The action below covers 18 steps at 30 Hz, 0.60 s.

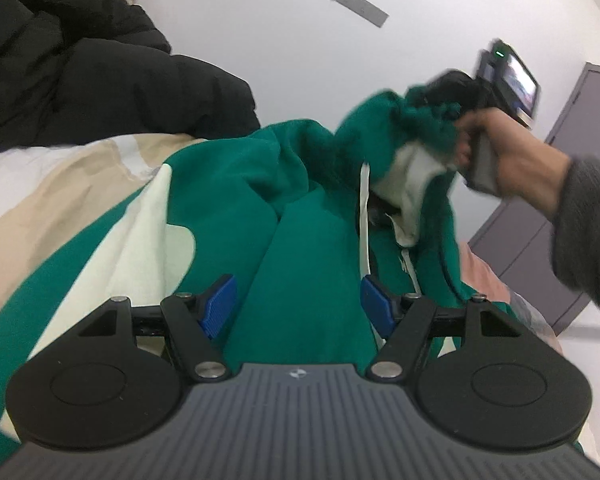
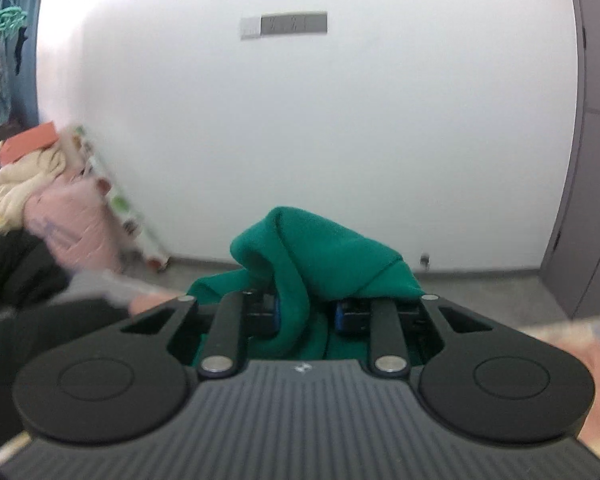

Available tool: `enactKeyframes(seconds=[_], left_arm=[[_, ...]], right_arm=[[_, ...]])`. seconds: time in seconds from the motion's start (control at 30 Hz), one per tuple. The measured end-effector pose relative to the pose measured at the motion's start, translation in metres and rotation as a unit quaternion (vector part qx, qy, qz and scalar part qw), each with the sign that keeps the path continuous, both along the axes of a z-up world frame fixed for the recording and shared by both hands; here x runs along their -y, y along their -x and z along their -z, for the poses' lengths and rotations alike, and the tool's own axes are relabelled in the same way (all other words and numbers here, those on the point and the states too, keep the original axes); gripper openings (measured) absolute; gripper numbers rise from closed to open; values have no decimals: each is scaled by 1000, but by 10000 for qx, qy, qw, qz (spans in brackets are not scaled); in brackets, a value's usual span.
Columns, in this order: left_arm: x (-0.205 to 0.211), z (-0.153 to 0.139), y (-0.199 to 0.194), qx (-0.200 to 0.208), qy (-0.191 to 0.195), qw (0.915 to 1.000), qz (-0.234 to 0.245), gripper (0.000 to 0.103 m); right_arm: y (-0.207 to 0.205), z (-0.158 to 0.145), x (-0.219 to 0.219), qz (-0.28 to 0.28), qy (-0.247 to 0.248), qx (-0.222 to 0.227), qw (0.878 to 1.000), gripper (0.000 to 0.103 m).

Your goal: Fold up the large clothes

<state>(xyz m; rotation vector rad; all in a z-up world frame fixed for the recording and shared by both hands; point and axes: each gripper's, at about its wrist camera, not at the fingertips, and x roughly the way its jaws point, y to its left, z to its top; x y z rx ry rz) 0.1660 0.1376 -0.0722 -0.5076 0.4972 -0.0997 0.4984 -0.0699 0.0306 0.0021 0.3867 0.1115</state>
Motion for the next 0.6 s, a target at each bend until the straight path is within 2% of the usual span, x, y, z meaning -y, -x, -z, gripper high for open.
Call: enactKeyframes(seconds=[0.1,0.17,0.23,0.27,0.33,0.43,0.6], left_arm=[[-1,11,-8,-71,42,9999,-67,73],[1,19,-12,-82,57,9999,-92,73],[2,23,-15,-78,5,9999,-139,73],[3,24,-16,-73,-12,9998,-158,73],[5,24,-16,-45,-53,9998,-162,73],[5,25,-16,-32,-97,9999,-133,73],[4,20,-11,-38,-41,9999,-107,73]], right_arm=[[-33,8,-1,34,82,127,9999,27],[-50,24,-1,112,82,-27,9999,27],[-59,43,4,212,-113,-144,9996,32],[-59,53,7,251,-191,-190,9993,34],[-60,68,12,278,-248,-305,9988,51],[-48,79,19,157,-280,-324,9990,65],[-12,66,38,-118,-384,-294,9988,67]])
